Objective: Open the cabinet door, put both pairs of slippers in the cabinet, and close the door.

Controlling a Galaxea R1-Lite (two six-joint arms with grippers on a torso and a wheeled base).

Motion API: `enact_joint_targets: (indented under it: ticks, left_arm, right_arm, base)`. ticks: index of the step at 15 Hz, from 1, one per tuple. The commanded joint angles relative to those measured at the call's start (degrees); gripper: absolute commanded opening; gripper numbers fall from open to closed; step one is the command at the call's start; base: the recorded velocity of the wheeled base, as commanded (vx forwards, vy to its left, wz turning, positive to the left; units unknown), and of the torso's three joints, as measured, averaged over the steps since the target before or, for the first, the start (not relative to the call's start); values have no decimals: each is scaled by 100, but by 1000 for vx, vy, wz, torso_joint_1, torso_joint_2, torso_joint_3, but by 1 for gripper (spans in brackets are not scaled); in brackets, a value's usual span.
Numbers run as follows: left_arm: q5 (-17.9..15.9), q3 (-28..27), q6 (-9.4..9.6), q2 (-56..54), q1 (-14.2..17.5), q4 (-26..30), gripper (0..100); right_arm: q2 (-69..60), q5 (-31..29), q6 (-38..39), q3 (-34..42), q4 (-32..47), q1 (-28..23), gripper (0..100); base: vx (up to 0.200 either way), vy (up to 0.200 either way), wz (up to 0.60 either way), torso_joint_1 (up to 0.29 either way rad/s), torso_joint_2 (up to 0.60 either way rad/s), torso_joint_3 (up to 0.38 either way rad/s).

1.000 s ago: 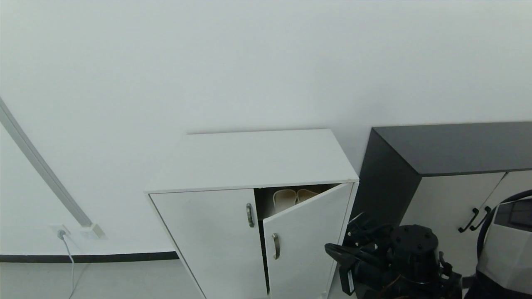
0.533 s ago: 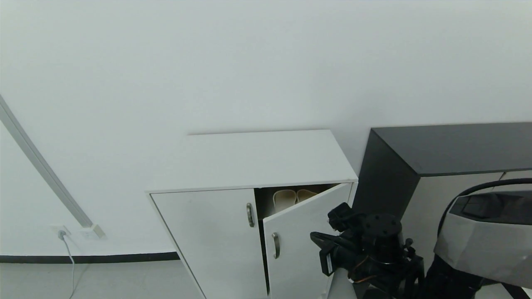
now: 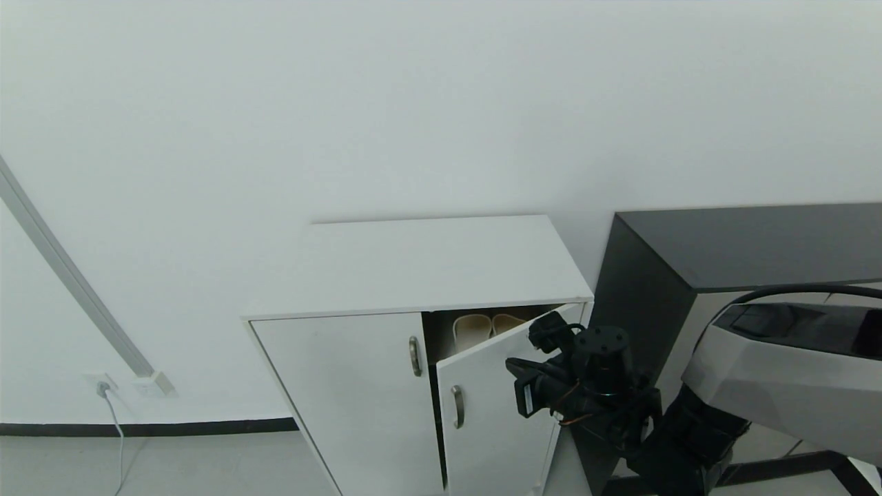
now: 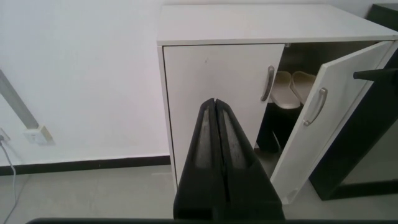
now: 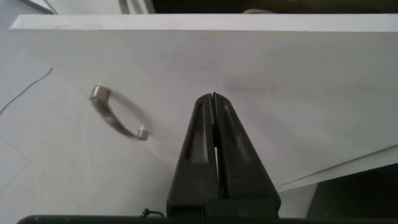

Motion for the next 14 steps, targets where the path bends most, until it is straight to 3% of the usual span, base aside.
enact_joint_targets:
  ticks: [1, 14]
  left_arm:
    - [2, 0, -1, 0, 0, -1, 0]
    - [20, 0, 8, 0, 0, -1, 0]
  right_arm:
    - [200, 0, -3, -153, 5, -71, 0]
    - [481, 0, 41, -1023, 541, -343, 0]
  base:
    - [0, 0, 0, 0, 0, 0]
    - [0, 0, 0, 0, 0, 0]
